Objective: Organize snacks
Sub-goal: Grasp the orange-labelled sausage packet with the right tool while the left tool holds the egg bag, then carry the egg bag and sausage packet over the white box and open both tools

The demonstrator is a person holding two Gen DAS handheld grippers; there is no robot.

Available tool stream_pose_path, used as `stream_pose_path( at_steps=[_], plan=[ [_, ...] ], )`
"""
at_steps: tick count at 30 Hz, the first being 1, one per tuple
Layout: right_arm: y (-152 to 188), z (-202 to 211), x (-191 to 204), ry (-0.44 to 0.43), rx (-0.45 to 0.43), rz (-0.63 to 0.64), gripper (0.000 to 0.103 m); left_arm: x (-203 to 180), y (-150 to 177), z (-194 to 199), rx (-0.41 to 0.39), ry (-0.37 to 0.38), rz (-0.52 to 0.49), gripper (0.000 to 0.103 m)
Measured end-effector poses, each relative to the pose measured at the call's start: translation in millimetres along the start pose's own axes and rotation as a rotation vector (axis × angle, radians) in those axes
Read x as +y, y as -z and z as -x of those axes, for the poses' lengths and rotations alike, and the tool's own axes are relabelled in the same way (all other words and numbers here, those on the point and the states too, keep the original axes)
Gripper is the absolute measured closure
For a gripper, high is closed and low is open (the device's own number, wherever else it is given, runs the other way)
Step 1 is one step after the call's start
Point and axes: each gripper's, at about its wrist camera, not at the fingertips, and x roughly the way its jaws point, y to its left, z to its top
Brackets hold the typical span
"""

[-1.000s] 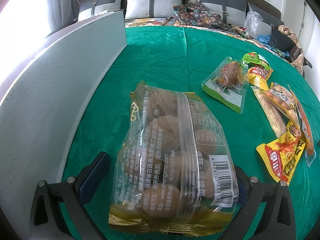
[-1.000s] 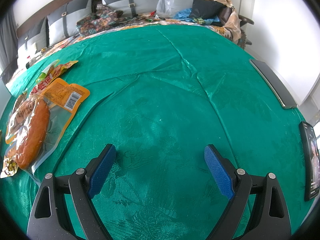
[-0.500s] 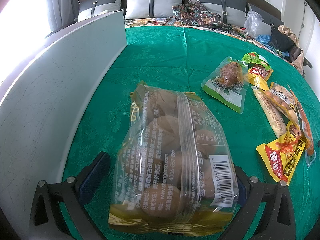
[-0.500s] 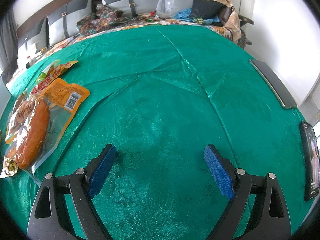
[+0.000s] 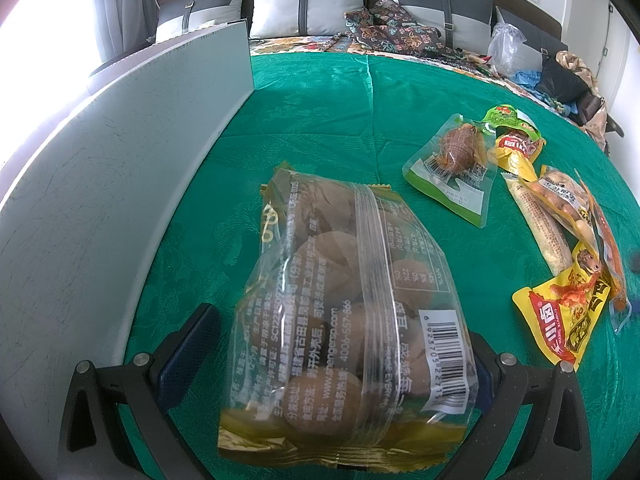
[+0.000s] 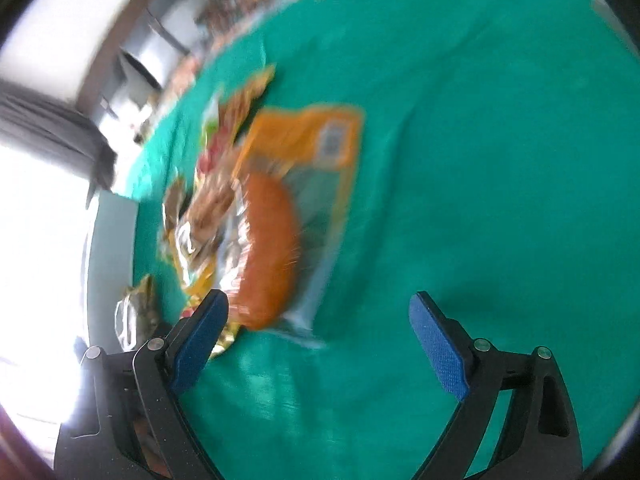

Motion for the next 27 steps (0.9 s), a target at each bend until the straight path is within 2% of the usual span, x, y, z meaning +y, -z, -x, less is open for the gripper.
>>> stream_pose_path(
  at_steps=[3, 5, 6, 7, 9, 10, 11, 13, 15, 18, 20, 23, 25, 27],
  plan=[
    [-9, -34, 46, 0.199, -0.019, 0.115, 0.005, 2, -5, 1, 0.001, 0.000, -0.002, 0.000],
    [-7, -51, 63, 0.294, -0.029, 0.234, 0.012, 1, -8, 1, 0.014, 0.004, -0.020, 0.000],
    [-5, -52, 65, 0.299, -0.037, 0.255, 0.028, 0, -12, 0, 0.030, 0.009, -0.033, 0.002],
    [-2, -46, 62, 0.245, -0.045, 0.251, 0.050, 1, -14, 0, 0.047, 0.020, -0.033, 0.013],
    [1, -35, 49, 0.177, -0.036, 0.217, 0.057, 3, -14, 9, 0.025, 0.038, -0.032, 0.034],
    [3, -29, 41, 0.133, -0.031, 0.196, 0.059, 3, -13, 12, 0.033, 0.053, -0.030, 0.035],
    [4, -23, 33, 0.082, -0.032, 0.168, 0.060, 6, -13, 17, 0.040, 0.110, -0.005, 0.035],
    [9, -11, 5, -0.097, -0.025, 0.046, 0.061, 8, -10, 25, 0.037, 0.154, 0.019, 0.036],
    [16, 0, -14, -0.202, -0.047, -0.025, 0.061, 7, -7, 41, 0.029, 0.198, 0.041, 0.036],
    [26, 11, -24, -0.308, -0.076, -0.078, 0.061, 6, -5, 61, 0.027, 0.261, 0.085, 0.036],
    [31, 17, -16, -0.329, -0.082, -0.063, 0.061, 12, -8, 84, 0.011, 0.320, 0.125, 0.036],
    [39, 22, 19, -0.378, -0.068, 0.007, 0.061, 29, -17, 119, -0.026, 0.364, 0.157, 0.036],
    [46, 23, 54, -0.434, -0.042, 0.064, 0.061, 51, -26, 143, -0.069, 0.368, 0.181, 0.036],
    [52, 23, 95, -0.513, 0.003, 0.111, 0.061, 90, -39, 169, -0.120, 0.324, 0.216, 0.036]
  ],
)
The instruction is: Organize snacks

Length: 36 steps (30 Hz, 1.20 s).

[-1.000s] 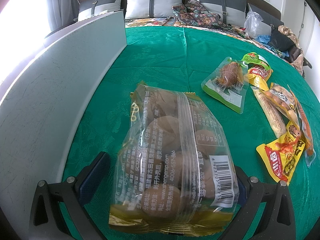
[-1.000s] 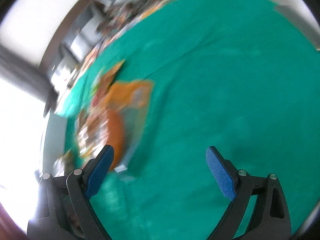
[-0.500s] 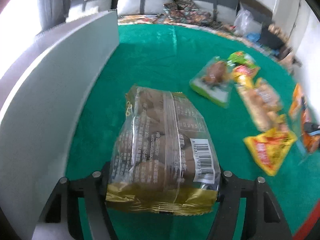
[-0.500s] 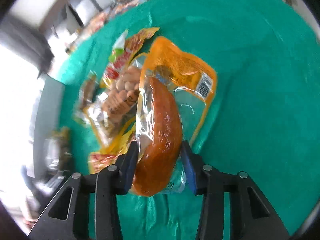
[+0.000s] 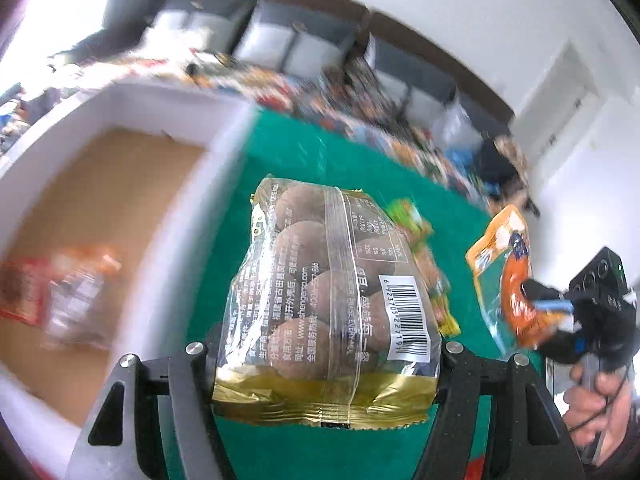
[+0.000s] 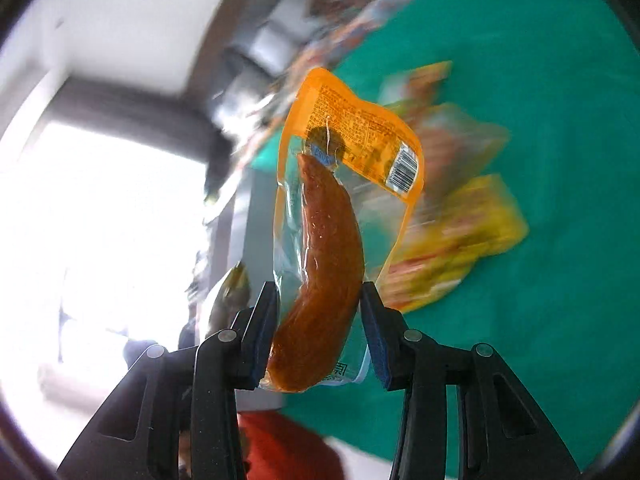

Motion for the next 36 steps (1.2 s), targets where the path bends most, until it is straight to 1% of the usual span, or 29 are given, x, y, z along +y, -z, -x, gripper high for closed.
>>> stream_pose_path(
  at_steps=[1, 3, 4, 6, 8, 9, 10, 11, 12, 13, 14, 16, 17, 18, 19, 20, 21, 22, 23, 25, 26, 27, 28, 29, 31, 32, 33, 34, 36],
  plan=[
    [0, -9, 15, -0.037, 0.024, 0.016, 0.061, 10, -6, 8, -0.014, -0.020, 0.007, 0.036],
    [7, -41, 55, -0.103, 0.077, 0.061, 0.061, 40, -24, 30, -0.058, -0.098, 0.025, 0.036],
    [11, -62, 81, -0.138, 0.110, 0.094, 0.061, 62, -32, 41, -0.080, -0.169, 0.037, 0.036],
    [21, -100, 124, -0.179, 0.167, 0.157, 0.060, 94, -37, 50, -0.096, -0.251, 0.063, 0.035],
    [33, -148, 173, -0.182, 0.209, 0.254, 0.059, 132, -40, 50, -0.096, -0.367, 0.079, 0.027],
    [38, -172, 189, -0.181, 0.225, 0.293, 0.053, 144, -37, 49, -0.085, -0.400, 0.083, 0.012],
    [44, -191, 199, -0.162, 0.241, 0.324, 0.040, 163, -35, 43, -0.051, -0.458, 0.096, 0.004],
    [51, -212, 203, -0.111, 0.270, 0.350, 0.036, 175, -30, 39, -0.022, -0.496, 0.110, 0.004],
    [57, -230, 205, -0.052, 0.298, 0.357, 0.034, 184, -24, 37, 0.003, -0.516, 0.126, 0.004],
    [63, -243, 203, -0.007, 0.319, 0.355, 0.034, 189, -17, 37, 0.014, -0.523, 0.136, 0.004],
    [67, -243, 195, 0.011, 0.318, 0.354, 0.034, 191, -11, 39, 0.011, -0.519, 0.152, 0.004],
    [70, -227, 180, 0.036, 0.271, 0.387, 0.034, 183, -2, 44, -0.029, -0.494, 0.166, 0.004],
    [67, -215, 174, 0.066, 0.239, 0.418, 0.033, 176, 2, 45, -0.044, -0.477, 0.169, 0.004],
    [57, -197, 167, 0.100, 0.206, 0.442, 0.033, 168, 4, 45, -0.059, -0.452, 0.170, 0.004],
    [54, -183, 155, 0.157, 0.150, 0.481, 0.033, 162, 8, 50, -0.072, -0.431, 0.169, 0.004],
    [51, -168, 142, 0.213, 0.093, 0.515, 0.033, 146, 10, 51, -0.094, -0.390, 0.162, 0.004],
    [47, -148, 122, 0.303, 0.015, 0.555, 0.033, 135, 10, 51, -0.109, -0.357, 0.152, 0.004],
    [43, -132, 109, 0.373, -0.034, 0.574, 0.033, 117, 10, 51, -0.124, -0.319, 0.134, 0.004],
    [38, -112, 86, 0.469, -0.088, 0.584, 0.033, 95, 9, 50, -0.139, -0.270, 0.109, 0.004],
    [27, -75, 42, 0.615, -0.160, 0.562, 0.033, 56, 10, 48, -0.153, -0.187, 0.060, 0.003],
    [21, -52, 16, 0.693, -0.191, 0.530, 0.033, 27, 13, 42, -0.149, -0.130, 0.017, 0.003],
    [17, -32, -2, 0.748, -0.214, 0.504, 0.033, 5, 15, 35, -0.138, -0.090, -0.019, 0.001],
    [10, -5, -30, 0.824, -0.251, 0.461, 0.033, -10, 17, 29, -0.123, -0.058, -0.050, 0.000],
    [9, 13, -44, 0.862, -0.270, 0.437, 0.033, -29, 23, 17, -0.095, -0.021, -0.089, 0.000],
    [-4, 50, -83, 0.957, -0.302, 0.372, 0.033, -59, 35, -12, -0.019, 0.014, -0.155, 0.000],
    [-5, 64, -97, 0.989, -0.305, 0.353, 0.033, -75, 46, -37, 0.029, 0.010, -0.190, 0.000],
    [-3, 74, -100, 1.013, -0.303, 0.339, 0.033, -79, 52, -50, 0.050, 0.003, -0.203, 0.000],
    [-5, 85, -112, 1.033, -0.299, 0.325, 0.033, -87, 63, -75, 0.092, -0.022, -0.218, 0.000],
    [-8, 98, -128, 1.044, -0.290, 0.310, 0.033, -85, 73, -103, 0.137, -0.057, -0.223, 0.000]
  ],
)
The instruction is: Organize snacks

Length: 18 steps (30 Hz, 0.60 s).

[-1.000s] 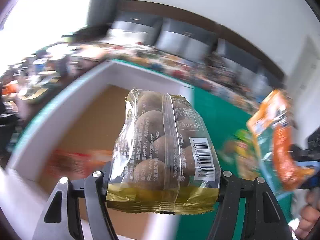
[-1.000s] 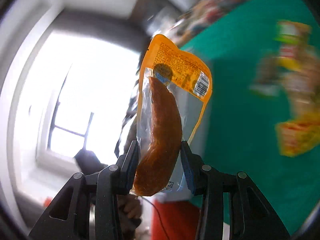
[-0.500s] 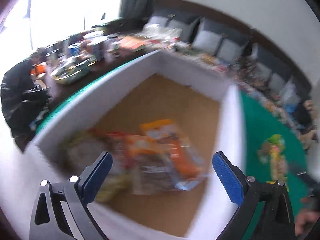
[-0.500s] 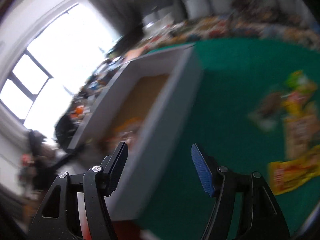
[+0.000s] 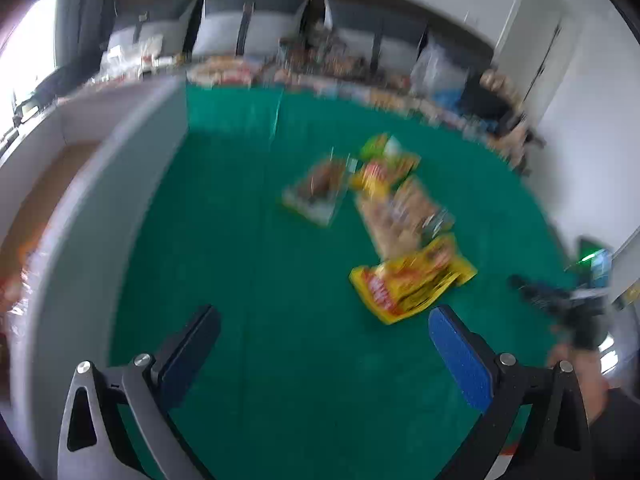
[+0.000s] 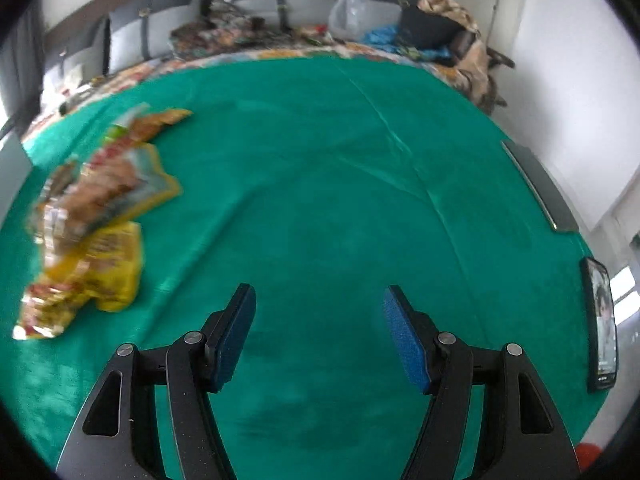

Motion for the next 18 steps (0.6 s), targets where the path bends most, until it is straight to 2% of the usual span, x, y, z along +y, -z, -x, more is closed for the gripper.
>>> stream_pose_path(
  at_steps=[2, 4, 6, 10, 11, 18],
  plan=[
    [5, -9, -15, -0.014, 0.003, -0.009, 0.032, 5, 4, -30, 0.031, -0.062, 0.001, 0.000],
    [7, -6, -19, -0.029, -0.026, -0.029, 0.024, 6, 2, -50, 0.045, -0.121, 0.005, 0.000],
    [8, -10, -29, -0.055, -0.028, -0.057, 0.022, 14, -1, -66, 0.048, -0.156, 0.005, 0.000],
    [-2, -20, -11, -0.044, -0.023, -0.046, 0.019, 29, -4, -93, 0.049, -0.217, -0.023, 0.000],
    [-2, -18, 3, -0.041, -0.023, -0.044, 0.019, 28, -3, -93, 0.013, -0.231, -0.047, 0.000],
    [1, -15, 7, -0.042, -0.024, -0.046, 0.019, 30, -2, -97, 0.012, -0.224, -0.040, 0.000]
  ],
)
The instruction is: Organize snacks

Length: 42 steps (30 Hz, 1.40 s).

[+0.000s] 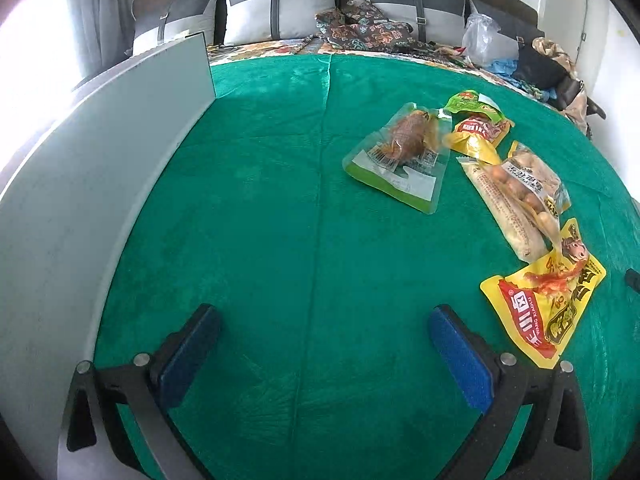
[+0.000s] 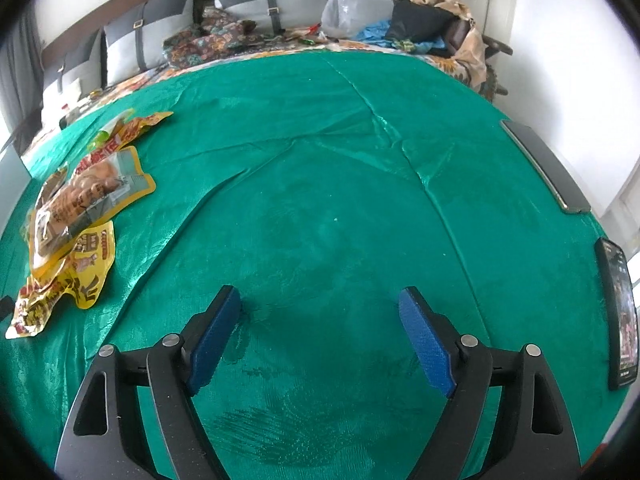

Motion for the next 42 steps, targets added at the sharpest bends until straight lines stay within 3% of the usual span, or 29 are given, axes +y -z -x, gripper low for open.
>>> stream_pose_path(
  at_steps=[42],
  plan=[
    [-0.8, -0.8, -0.2, 0.000, 0.001, 0.000, 0.017, -1.0, -0.8, 0.0, 0.000, -0.001, 0.001, 0.000]
  ],
)
